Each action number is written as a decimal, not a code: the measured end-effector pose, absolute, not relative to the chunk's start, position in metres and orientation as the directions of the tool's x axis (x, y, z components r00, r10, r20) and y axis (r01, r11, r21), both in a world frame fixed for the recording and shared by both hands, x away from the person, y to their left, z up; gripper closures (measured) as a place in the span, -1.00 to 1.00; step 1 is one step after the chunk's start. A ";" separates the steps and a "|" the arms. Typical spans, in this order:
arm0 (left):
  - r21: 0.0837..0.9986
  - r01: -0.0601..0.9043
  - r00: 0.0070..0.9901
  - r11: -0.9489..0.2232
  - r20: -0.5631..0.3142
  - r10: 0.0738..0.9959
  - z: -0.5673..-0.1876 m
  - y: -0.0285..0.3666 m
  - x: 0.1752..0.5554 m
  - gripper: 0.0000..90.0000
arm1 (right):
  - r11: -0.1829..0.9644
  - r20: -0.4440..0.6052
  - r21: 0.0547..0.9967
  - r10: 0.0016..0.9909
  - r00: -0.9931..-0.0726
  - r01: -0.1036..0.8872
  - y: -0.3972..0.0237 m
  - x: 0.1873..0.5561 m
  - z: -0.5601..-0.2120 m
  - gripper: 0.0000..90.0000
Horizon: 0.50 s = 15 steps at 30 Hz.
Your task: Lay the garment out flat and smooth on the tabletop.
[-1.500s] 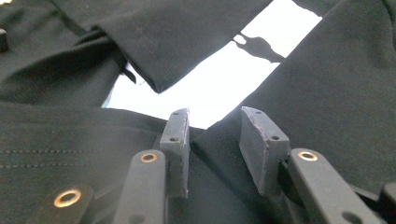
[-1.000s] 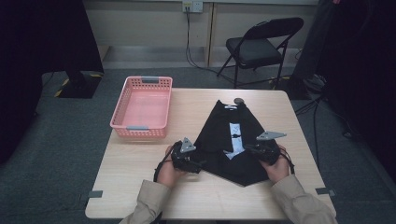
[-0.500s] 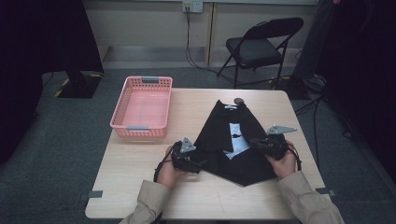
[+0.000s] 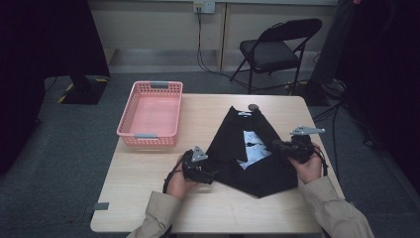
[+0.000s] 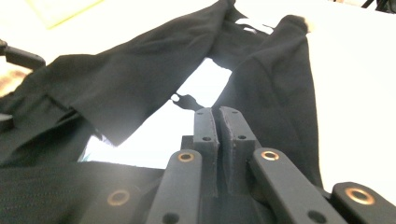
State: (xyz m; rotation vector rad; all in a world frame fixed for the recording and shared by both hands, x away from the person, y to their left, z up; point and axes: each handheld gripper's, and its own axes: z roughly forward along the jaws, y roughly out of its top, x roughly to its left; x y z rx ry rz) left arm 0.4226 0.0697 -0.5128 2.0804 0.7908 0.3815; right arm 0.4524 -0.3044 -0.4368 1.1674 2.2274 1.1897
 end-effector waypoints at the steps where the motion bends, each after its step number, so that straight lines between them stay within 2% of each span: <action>1: 0.808 0.397 0.753 -0.434 -0.016 0.658 -0.513 0.070 0.423 -0.86 | 0.299 0.069 0.813 0.803 -0.592 0.500 -0.306 0.453 -0.435 0.90; 15: 0.809 0.400 0.751 -0.432 -0.018 0.660 -0.513 0.069 0.423 -0.88 | 0.219 0.131 0.828 0.820 -0.557 0.517 -0.339 0.476 -0.420 0.90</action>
